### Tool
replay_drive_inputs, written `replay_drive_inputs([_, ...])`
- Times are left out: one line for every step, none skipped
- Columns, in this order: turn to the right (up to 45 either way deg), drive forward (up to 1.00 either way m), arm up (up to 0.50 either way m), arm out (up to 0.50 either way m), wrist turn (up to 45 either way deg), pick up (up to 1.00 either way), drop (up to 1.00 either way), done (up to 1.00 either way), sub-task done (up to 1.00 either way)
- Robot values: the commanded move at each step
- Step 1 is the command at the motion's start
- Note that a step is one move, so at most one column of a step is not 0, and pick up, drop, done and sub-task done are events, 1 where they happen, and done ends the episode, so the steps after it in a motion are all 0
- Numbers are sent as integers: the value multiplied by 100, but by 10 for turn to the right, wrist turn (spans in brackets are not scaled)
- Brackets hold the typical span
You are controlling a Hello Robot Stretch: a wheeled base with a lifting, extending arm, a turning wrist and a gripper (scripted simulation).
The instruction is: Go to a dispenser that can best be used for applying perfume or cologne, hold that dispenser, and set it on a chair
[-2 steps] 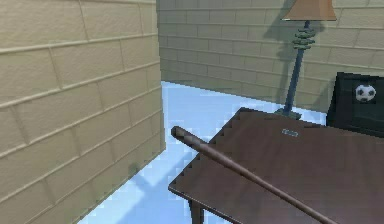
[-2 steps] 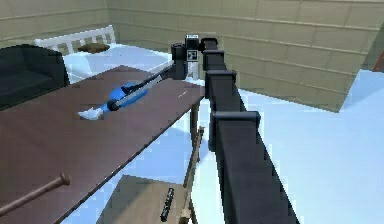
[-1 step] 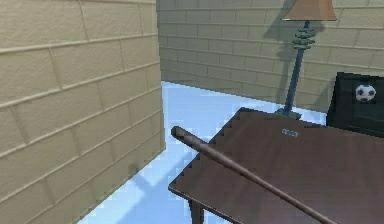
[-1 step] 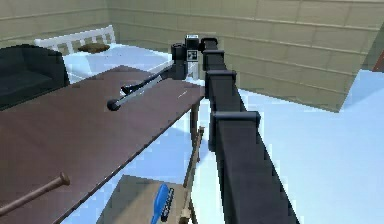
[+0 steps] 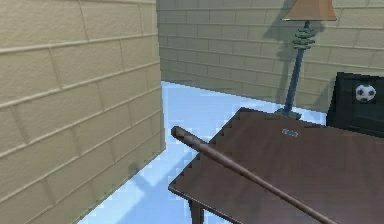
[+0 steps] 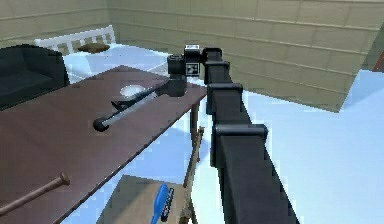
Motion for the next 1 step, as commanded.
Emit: replay_drive_inputs([0, 0, 0, 0, 0, 0, 0, 100, 0])
